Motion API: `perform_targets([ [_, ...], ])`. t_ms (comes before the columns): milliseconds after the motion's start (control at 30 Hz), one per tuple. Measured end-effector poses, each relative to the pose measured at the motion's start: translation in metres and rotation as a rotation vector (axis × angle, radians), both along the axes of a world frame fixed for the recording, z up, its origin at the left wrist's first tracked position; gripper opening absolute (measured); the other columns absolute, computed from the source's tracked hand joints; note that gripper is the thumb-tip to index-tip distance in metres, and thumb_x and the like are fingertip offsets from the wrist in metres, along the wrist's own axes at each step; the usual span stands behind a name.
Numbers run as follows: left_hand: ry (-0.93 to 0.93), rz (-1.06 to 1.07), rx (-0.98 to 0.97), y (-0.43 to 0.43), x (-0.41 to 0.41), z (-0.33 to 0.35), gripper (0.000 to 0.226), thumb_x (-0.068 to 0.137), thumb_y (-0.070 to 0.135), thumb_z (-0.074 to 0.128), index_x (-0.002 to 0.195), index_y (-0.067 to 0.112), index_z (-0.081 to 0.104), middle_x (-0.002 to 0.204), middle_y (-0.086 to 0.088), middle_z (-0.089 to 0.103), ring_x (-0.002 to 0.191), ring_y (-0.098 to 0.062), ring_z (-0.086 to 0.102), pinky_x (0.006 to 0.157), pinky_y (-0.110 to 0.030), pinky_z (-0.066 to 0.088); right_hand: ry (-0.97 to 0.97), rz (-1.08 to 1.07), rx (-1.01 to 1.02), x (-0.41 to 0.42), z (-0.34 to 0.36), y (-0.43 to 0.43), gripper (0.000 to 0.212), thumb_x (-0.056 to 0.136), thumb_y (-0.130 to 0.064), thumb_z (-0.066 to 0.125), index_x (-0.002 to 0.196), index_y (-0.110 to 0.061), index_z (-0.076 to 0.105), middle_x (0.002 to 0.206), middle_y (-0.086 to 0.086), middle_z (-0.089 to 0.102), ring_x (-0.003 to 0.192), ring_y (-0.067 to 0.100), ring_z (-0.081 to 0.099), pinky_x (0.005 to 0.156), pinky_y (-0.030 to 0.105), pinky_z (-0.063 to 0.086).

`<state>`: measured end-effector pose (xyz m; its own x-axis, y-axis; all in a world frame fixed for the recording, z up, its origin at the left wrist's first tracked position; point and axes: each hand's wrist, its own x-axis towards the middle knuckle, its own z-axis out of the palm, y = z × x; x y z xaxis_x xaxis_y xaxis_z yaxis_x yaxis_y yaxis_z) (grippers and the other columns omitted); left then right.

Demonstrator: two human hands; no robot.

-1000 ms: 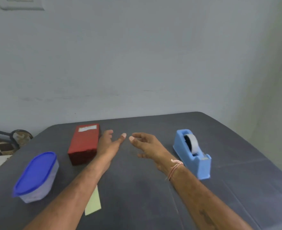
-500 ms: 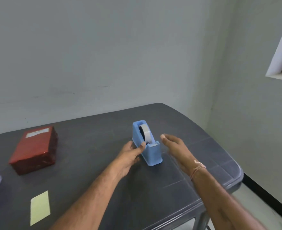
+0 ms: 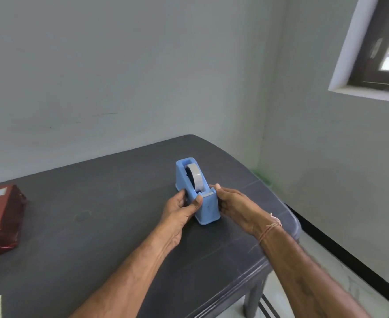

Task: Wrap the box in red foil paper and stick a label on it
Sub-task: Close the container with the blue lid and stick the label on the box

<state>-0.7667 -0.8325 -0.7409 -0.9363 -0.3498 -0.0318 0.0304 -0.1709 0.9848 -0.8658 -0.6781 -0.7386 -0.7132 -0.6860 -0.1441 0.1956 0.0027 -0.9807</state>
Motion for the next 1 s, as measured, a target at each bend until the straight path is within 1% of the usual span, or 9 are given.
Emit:
perform_targets([
  [133, 0.036, -0.024, 0.020, 0.050, -0.032, -0.001, 0.028, 0.087, 0.018, 0.078, 0.114, 0.021, 0.070, 0.117, 0.004, 0.076, 0.115, -0.011, 0.069, 0.100, -0.030, 0.053, -0.004, -0.121, 0.036, -0.014, 0.009, 0.051, 0.038, 0.111, -0.035, 0.040, 0.121, -0.016, 0.071, 0.121, -0.001, 0.076, 0.120, 0.016, 0.068, 0.108, 0.033, 0.049],
  [233, 0.039, -0.027, 0.018, 0.079, -0.048, -0.007, 0.029, 0.086, 0.018, 0.080, 0.113, 0.023, 0.071, 0.115, 0.006, 0.077, 0.114, -0.012, 0.069, 0.101, -0.034, 0.054, -0.006, -0.185, 0.054, -0.021, 0.010, 0.078, 0.036, 0.111, -0.032, 0.040, 0.117, -0.018, 0.073, 0.117, -0.001, 0.077, 0.115, 0.015, 0.070, 0.106, 0.033, 0.050],
  [433, 0.029, -0.013, 0.025, 0.092, -0.054, -0.015, 0.048, 0.070, 0.034, 0.086, 0.115, 0.030, 0.069, 0.116, 0.006, 0.076, 0.112, -0.016, 0.070, 0.097, -0.040, 0.057, -0.027, -0.184, 0.037, -0.026, 0.003, 0.095, 0.038, 0.112, -0.030, 0.038, 0.136, -0.014, 0.063, 0.124, 0.001, 0.075, 0.116, 0.015, 0.070, 0.100, 0.030, 0.055],
  [533, 0.009, -0.037, 0.061, 0.089, -0.051, -0.012, 0.031, 0.081, 0.023, 0.083, 0.107, 0.033, 0.069, 0.112, 0.007, 0.077, 0.108, -0.015, 0.072, 0.089, -0.036, 0.060, -0.035, -0.189, 0.034, -0.028, -0.003, 0.093, 0.040, 0.112, -0.030, 0.040, 0.144, -0.013, 0.057, 0.131, 0.003, 0.071, 0.123, 0.018, 0.067, 0.106, 0.033, 0.053],
  [633, -0.020, -0.053, 0.054, 0.088, -0.048, -0.008, 0.027, 0.087, 0.017, 0.079, 0.107, 0.033, 0.068, 0.106, 0.012, 0.077, 0.103, -0.012, 0.073, 0.079, -0.028, 0.060, -0.043, -0.203, 0.004, -0.024, -0.007, 0.090, 0.040, 0.112, -0.030, 0.040, 0.143, -0.013, 0.058, 0.132, 0.003, 0.071, 0.125, 0.018, 0.065, 0.108, 0.033, 0.051],
  [733, -0.064, -0.079, 0.041, 0.087, -0.047, -0.004, 0.036, 0.085, 0.023, 0.082, 0.117, 0.030, 0.067, 0.117, 0.011, 0.075, 0.109, -0.012, 0.071, 0.085, -0.031, 0.060, -0.042, -0.254, 0.026, -0.022, -0.007, 0.090, 0.037, 0.111, -0.033, 0.042, 0.136, -0.015, 0.064, 0.127, 0.004, 0.074, 0.120, 0.019, 0.068, 0.102, 0.032, 0.054],
  [833, -0.101, -0.082, -0.009, 0.076, -0.039, 0.002, 0.049, 0.082, 0.030, 0.084, 0.126, 0.029, 0.061, 0.131, 0.012, 0.066, 0.119, -0.013, 0.063, 0.097, -0.039, 0.056, -0.028, -0.379, 0.082, -0.020, -0.003, 0.093, 0.033, 0.107, -0.035, 0.052, 0.129, -0.016, 0.067, 0.121, 0.005, 0.075, 0.113, 0.019, 0.069, 0.087, 0.028, 0.056],
  [933, -0.117, 0.017, -0.064, 0.048, -0.022, 0.009, 0.073, 0.083, 0.029, 0.084, 0.146, 0.014, 0.049, 0.141, -0.002, 0.054, 0.123, -0.017, 0.059, 0.095, -0.036, 0.057, 0.160, -0.631, 0.162, -0.013, 0.008, 0.088, 0.045, 0.099, -0.039, 0.066, 0.134, -0.010, 0.065, 0.124, 0.005, 0.071, 0.114, 0.020, 0.066, 0.097, 0.036, 0.054],
  [1000, -0.113, 0.083, -0.116, 0.020, -0.002, 0.013, 0.072, 0.084, 0.026, 0.083, 0.145, 0.011, 0.049, 0.140, -0.008, 0.057, 0.117, -0.018, 0.063, 0.086, -0.031, 0.057, 0.413, -0.763, 0.262, 0.005, 0.025, 0.071, 0.051, 0.095, -0.041, 0.070, 0.138, -0.016, 0.062, 0.132, 0.000, 0.066, 0.120, 0.018, 0.061, 0.108, 0.039, 0.048],
])
